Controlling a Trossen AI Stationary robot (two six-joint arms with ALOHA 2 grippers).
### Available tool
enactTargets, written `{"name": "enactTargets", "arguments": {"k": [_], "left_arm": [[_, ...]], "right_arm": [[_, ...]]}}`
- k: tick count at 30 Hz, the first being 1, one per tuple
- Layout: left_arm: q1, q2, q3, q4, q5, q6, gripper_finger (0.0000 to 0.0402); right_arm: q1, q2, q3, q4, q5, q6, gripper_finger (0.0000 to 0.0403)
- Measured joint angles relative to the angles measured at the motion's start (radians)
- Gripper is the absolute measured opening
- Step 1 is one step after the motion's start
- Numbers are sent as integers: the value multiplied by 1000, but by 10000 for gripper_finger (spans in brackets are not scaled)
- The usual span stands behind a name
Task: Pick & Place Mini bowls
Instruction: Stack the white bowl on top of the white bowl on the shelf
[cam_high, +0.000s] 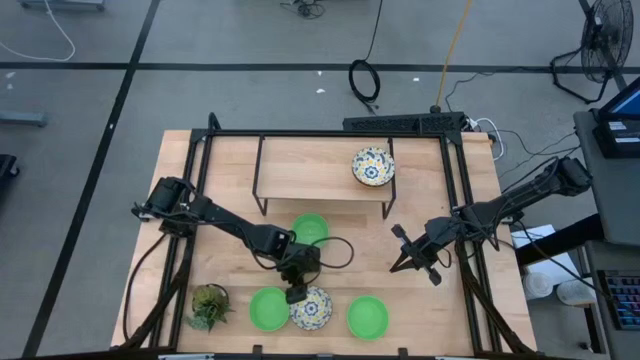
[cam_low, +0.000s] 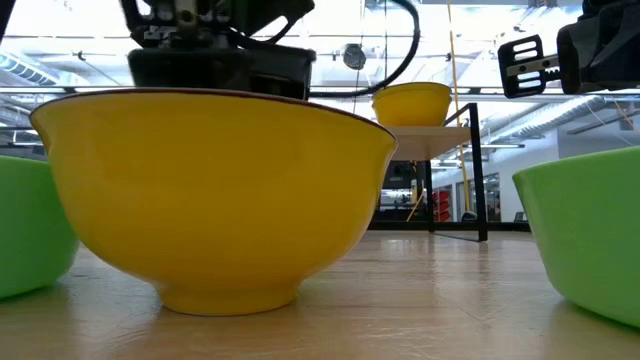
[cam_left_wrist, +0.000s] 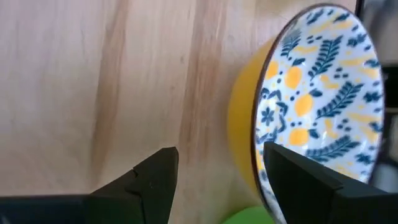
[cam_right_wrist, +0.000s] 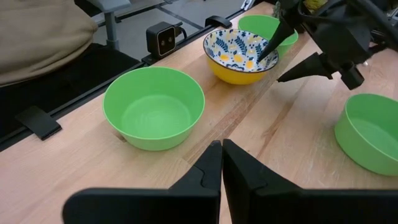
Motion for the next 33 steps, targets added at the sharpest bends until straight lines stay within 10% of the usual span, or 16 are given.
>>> {"name": "enactTargets", "arguments": {"k": [17, 33], "left_arm": [[6, 0, 0, 8, -58, 21, 232], [10, -1, 0, 66, -129, 106, 12]], "right_arm": [[0, 0, 0, 0, 0, -3, 0], [0, 0, 0, 0, 0, -3, 0]]}}
